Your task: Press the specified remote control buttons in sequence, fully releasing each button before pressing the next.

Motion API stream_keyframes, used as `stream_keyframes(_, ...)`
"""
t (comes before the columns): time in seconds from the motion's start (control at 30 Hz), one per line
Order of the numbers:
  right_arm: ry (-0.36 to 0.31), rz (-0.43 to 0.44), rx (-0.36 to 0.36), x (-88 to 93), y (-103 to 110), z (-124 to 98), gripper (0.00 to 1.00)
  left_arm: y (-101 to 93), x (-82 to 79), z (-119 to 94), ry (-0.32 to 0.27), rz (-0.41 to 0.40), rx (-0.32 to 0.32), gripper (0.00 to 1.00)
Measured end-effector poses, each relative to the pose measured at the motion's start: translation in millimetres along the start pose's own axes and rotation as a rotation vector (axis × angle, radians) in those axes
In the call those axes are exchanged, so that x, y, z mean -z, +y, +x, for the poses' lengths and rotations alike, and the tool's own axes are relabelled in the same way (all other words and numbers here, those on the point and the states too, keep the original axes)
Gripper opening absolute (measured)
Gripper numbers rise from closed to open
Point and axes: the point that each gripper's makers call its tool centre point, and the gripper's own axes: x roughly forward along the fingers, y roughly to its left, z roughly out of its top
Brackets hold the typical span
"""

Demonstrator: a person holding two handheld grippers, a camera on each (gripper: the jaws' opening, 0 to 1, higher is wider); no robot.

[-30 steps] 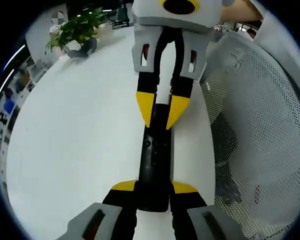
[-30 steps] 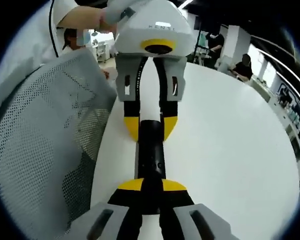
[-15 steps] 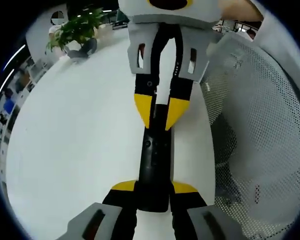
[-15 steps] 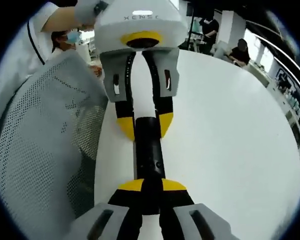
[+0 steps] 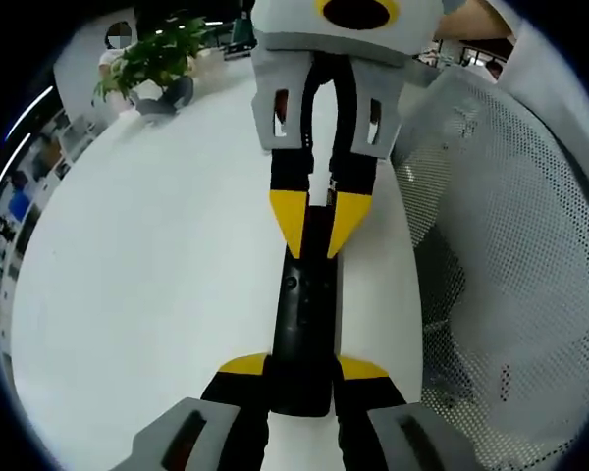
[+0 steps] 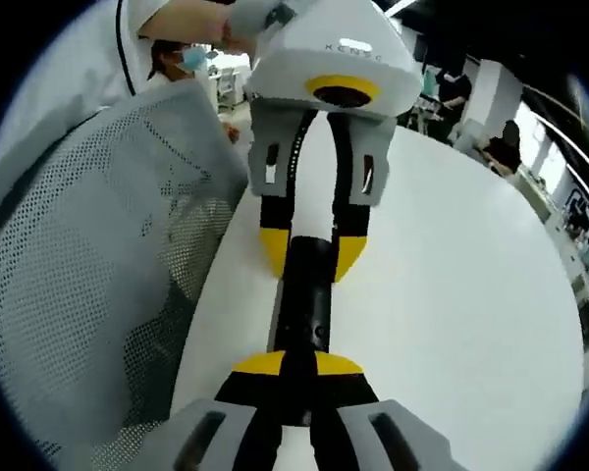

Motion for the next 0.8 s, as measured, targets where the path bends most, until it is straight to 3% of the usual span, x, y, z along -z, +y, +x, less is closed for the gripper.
stream_keyframes(0.13, 0.033, 0.176, 0.074, -0.3, -5.7, 2.0, 0.03, 0.1, 0.0, -0.1, -0.008, -0.01, -0.001, 0.24)
stream_keyframes(0.2, 0.036, 0.166, 0.099, -0.6, -5.3, 2.8, 0.03, 0.1, -0.1, 0.1, -0.011, -0.008, -0.002, 0.24)
stream_keyframes(0.33, 0.033, 0.233, 0.129, 0.0, -6.9, 2.9, 0.03, 0.2, 0.1, 0.2, -0.017, -0.011, -0.002, 0.24)
stream_keyframes(0.57, 0.002, 0.047, 0.139, -2.0, -4.4, 3.3, 0.03, -0.1, -0.2, 0.0, -0.012, -0.009, -0.005, 0.24)
stream_keyframes(0.7, 0.019, -0.06, 0.113, -3.5, -0.5, 4.0, 0.02, 0.0, -0.2, -0.2, -0.012, -0.009, -0.006, 0.24)
stream_keyframes(0.8, 0.035, -0.044, 0.092, -4.9, -1.2, 3.7, 0.01, 0.2, -0.1, -0.3, -0.013, -0.009, -0.006, 0.24)
